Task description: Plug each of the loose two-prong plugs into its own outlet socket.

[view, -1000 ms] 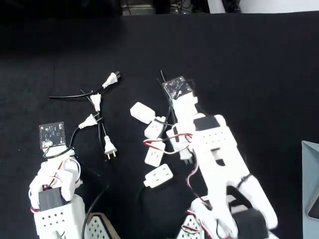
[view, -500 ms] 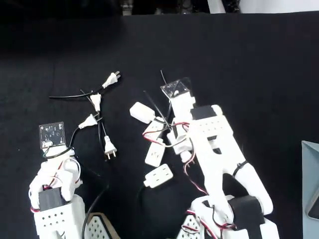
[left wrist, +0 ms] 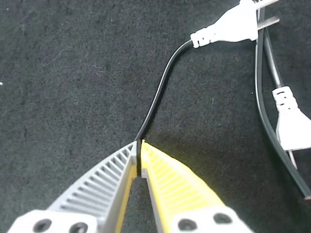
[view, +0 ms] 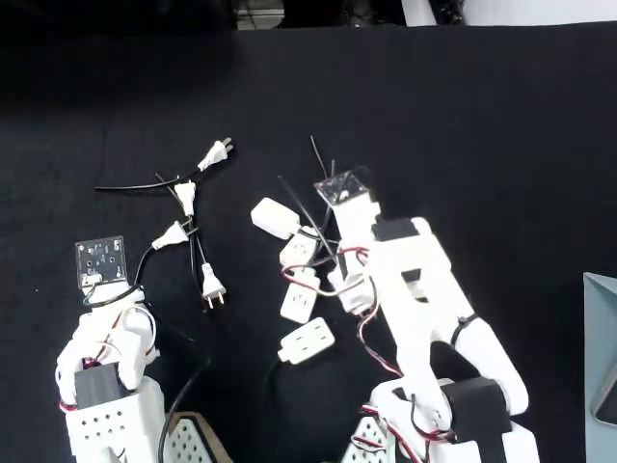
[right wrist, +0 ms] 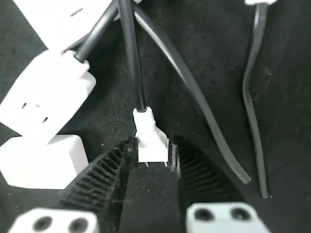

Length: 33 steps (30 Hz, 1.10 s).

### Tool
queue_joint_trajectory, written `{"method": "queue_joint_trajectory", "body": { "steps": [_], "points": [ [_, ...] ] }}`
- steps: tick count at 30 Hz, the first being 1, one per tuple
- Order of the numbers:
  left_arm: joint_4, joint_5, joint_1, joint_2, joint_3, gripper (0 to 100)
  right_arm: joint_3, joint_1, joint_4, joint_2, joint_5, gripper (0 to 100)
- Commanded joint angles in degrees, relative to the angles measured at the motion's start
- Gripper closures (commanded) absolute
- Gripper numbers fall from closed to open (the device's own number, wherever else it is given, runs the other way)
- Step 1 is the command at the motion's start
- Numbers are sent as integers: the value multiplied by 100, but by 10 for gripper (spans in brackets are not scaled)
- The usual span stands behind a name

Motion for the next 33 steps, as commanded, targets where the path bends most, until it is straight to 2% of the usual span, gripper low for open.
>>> {"method": "queue_joint_trajectory", "body": {
  "steps": [1,14,19,25,30,33],
  "points": [
    [-123,35,-75,-62,101,970,40,53,-237,13,44,884],
    [-123,35,-75,-62,101,970,-664,396,747,-40,44,884],
    [-123,35,-75,-62,101,970,-391,431,633,48,343,884],
    [-123,35,-75,-62,101,970,207,396,-360,75,343,884],
    [-123,35,-75,-62,101,970,347,-26,-457,312,273,884],
    [-123,35,-75,-62,101,970,312,-246,-475,462,-26,884]
  ]
}}
